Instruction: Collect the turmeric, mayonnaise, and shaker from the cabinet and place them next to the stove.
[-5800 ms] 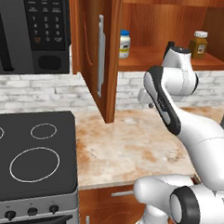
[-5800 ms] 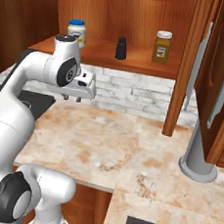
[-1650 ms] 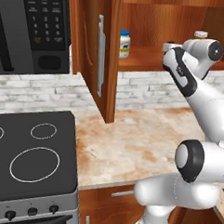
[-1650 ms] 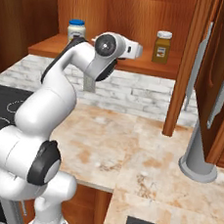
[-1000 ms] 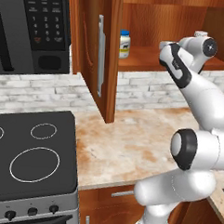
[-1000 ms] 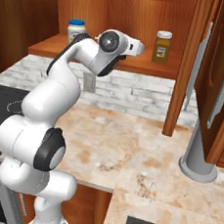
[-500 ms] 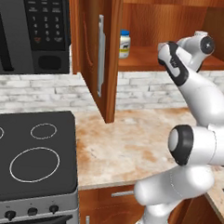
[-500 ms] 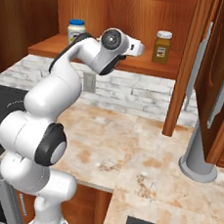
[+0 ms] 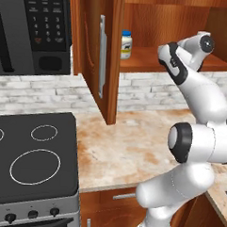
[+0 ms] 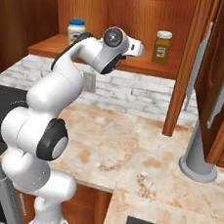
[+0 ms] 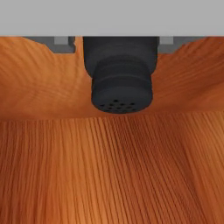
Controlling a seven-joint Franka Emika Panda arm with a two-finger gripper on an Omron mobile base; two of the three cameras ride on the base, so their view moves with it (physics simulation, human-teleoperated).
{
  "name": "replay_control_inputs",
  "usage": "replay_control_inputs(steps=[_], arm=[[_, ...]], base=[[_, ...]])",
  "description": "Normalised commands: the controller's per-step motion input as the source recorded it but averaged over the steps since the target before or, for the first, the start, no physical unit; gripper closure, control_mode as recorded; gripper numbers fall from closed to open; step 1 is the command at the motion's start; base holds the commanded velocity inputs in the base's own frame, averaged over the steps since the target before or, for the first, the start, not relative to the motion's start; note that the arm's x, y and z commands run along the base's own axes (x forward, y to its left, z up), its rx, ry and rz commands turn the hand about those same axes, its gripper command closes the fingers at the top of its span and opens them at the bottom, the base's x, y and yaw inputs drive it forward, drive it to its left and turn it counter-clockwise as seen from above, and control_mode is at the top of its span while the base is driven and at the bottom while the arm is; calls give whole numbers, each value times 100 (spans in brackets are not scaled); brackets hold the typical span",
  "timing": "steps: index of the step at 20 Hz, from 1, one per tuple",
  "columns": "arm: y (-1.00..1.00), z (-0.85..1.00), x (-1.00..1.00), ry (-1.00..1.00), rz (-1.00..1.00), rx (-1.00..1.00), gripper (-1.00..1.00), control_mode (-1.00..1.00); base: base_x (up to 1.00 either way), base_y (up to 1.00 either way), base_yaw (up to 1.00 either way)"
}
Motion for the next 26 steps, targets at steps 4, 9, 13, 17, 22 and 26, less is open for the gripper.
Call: replay_control_inputs(steps=[4, 9, 13, 17, 22, 26], arm=[[0, -1, 1, 0, 0, 0, 100, -100], [0, 0, -1, 0, 0, 0, 100, -100], [0, 0, -32, -5, 3, 0, 100, -100], [5, -1, -44, -4, 6, -1, 100, -100], [19, -7, -49, -1, 6, -3, 100, -100], [23, -17, -70, -5, 8, -4, 100, -100]], base=[[0, 0, 0], [0, 0, 0], [0, 0, 0], [0, 0, 0], [0, 0, 0], [0, 0, 0]])
